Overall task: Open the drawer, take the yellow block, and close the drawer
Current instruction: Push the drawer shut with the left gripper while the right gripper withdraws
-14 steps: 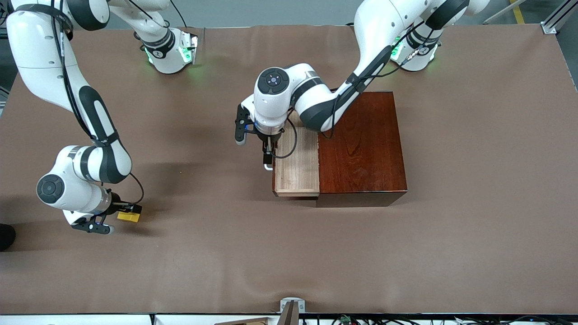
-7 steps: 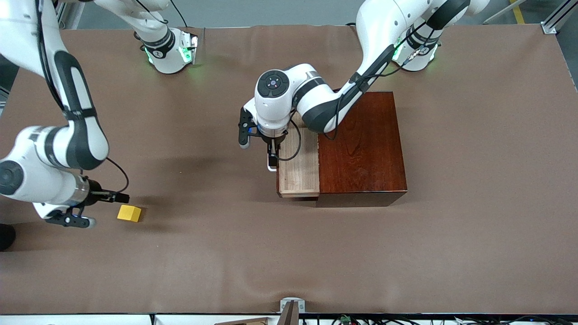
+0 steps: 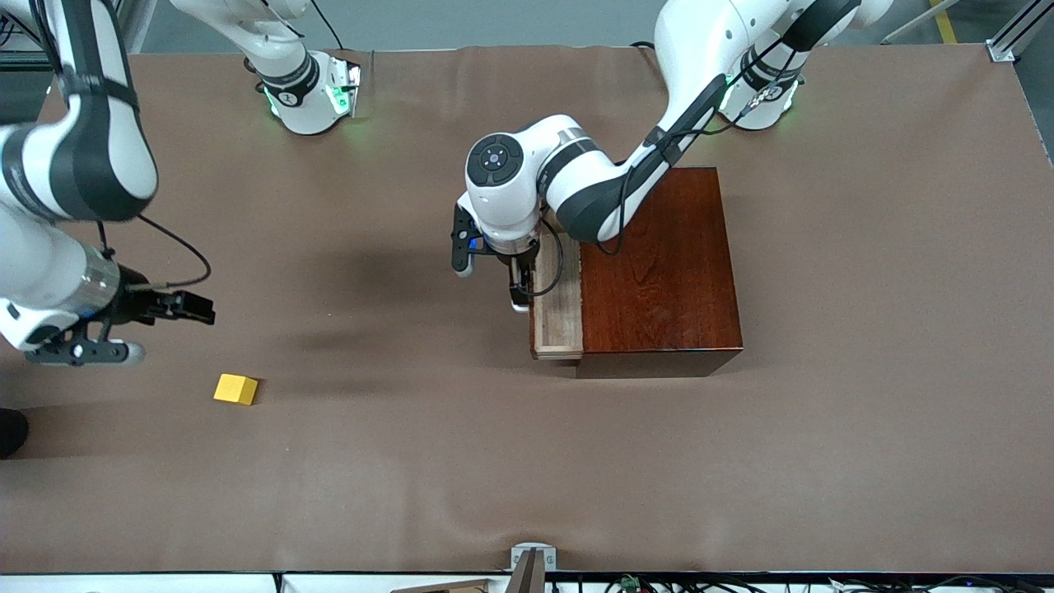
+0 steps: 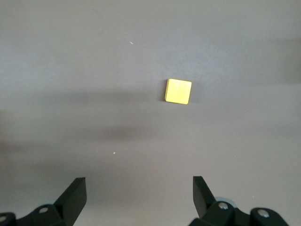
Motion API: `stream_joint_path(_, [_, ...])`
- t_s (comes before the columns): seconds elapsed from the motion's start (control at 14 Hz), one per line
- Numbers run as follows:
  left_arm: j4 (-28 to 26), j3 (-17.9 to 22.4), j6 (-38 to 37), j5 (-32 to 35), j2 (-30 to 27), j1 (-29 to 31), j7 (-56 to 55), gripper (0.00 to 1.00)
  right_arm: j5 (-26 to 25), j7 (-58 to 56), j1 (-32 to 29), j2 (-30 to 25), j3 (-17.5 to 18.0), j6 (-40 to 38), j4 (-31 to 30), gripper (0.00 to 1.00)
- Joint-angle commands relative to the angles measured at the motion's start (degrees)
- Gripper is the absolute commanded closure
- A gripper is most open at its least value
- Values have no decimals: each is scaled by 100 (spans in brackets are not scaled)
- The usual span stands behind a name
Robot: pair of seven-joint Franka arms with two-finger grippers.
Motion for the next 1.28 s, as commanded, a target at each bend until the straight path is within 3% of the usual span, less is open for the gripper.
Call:
stream_joint_path(0.0, [-89, 116, -579, 425, -228, -10, 76, 0, -49, -391, -57, -365, 24, -486, 125, 0])
stream_joint_path(0.21, [-97, 116, -931, 592, -246, -1, 68, 0, -49, -357, -48, -366, 23, -1434, 854, 0])
stream_joint_path(0.36, [-106, 116, -1055, 715, -237, -19, 59, 0, -49, -340, 13, -549, 24, -1848, 918, 0])
stream_joint_path(0.57, [-124, 186, -1388, 733, -228, -1, 50, 0, -93, -339, 381, -831, -126, -2061, 918, 0])
stream_joint_path(0.85, [-89, 231, -1478, 716, -211, -54, -37, 0, -31, -173, 338, -858, -135, -1991, 935, 0])
stream_joint_path(1.21, [25, 125, -853, 654, -420, -273, -1853, 0, -67, -138, 330, -858, -143, -2061, 1129, 0])
